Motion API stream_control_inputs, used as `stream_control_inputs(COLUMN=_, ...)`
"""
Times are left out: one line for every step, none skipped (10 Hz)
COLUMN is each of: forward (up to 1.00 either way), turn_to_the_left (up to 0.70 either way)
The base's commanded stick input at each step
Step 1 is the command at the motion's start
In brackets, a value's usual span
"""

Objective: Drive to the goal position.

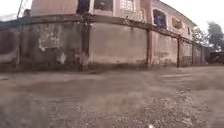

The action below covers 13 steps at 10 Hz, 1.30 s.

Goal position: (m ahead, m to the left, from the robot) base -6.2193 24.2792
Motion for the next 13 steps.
stream_control_inputs(forward=0.00, turn_to_the_left=0.50)
stream_control_inputs(forward=0.00, turn_to_the_left=0.50)
stream_control_inputs(forward=0.00, turn_to_the_left=0.50)
stream_control_inputs(forward=0.00, turn_to_the_left=0.50)
stream_control_inputs(forward=0.00, turn_to_the_left=0.50)
stream_control_inputs(forward=0.00, turn_to_the_left=0.50)
stream_control_inputs(forward=0.00, turn_to_the_left=0.50)
stream_control_inputs(forward=0.00, turn_to_the_left=0.50)
stream_control_inputs(forward=0.00, turn_to_the_left=0.47)
stream_control_inputs(forward=0.00, turn_to_the_left=0.43)
stream_control_inputs(forward=0.00, turn_to_the_left=0.00)
stream_control_inputs(forward=0.00, turn_to_the_left=0.00)
stream_control_inputs(forward=0.00, turn_to_the_left=0.00)
